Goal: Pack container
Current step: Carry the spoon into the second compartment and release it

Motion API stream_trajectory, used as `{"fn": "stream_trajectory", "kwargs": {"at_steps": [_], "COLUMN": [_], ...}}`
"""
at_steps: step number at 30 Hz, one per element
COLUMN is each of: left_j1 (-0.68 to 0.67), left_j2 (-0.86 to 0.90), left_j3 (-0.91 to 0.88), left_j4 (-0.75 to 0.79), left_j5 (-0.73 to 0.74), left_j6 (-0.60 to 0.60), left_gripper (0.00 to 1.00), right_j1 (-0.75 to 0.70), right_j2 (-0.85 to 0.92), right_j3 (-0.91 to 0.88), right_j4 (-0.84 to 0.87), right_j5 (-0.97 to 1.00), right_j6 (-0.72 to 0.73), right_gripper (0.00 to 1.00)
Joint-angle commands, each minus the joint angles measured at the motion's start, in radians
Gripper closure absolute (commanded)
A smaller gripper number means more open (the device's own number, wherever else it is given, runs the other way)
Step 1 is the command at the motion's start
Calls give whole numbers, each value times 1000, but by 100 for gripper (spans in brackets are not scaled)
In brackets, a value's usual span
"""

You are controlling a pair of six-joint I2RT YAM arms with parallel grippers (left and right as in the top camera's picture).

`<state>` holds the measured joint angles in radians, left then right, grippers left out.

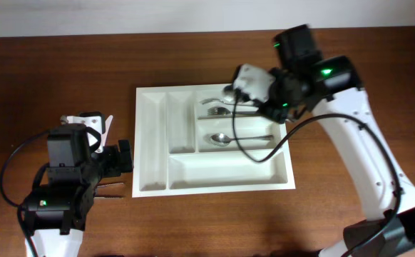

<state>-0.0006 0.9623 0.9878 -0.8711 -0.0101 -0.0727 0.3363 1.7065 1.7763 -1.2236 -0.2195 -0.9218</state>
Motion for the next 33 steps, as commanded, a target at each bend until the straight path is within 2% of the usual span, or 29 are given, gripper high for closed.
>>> {"fn": "stream_trajectory", "kwargs": {"at_steps": [1,9,20,23,27,28,30,33], "left_j1": [-6,-6,-6,-6,-6,-6,-6,-6], "left_j2": [-3,-3,-3,-3,-3,-3,-3,-3], "left_j3": [18,18,18,18,18,18,18,18], "left_j4": [3,3,3,3,3,3,3,3], "left_j5": [12,11,11,12,12,12,12,12], "left_j6": [-10,-10,-10,-10,-10,-10,-10,-10], "left_gripper": [1,1,1,1,1,1,1,1], "right_j1": [55,64,48,31,9,6,2,3], "right_j2": [60,264,386,387,387,387,387,361], "right_j3": [-13,-13,-66,-85,-85,-85,-85,-79], "right_j4": [-9,-6,47,54,56,56,56,61], "right_j5": [-6,-9,-10,-10,-30,-42,-62,-66], "right_j6": [-111,-118,-117,-117,-117,-116,-116,-67], "right_gripper": [96,96,95,89,85,79,77,64]}}
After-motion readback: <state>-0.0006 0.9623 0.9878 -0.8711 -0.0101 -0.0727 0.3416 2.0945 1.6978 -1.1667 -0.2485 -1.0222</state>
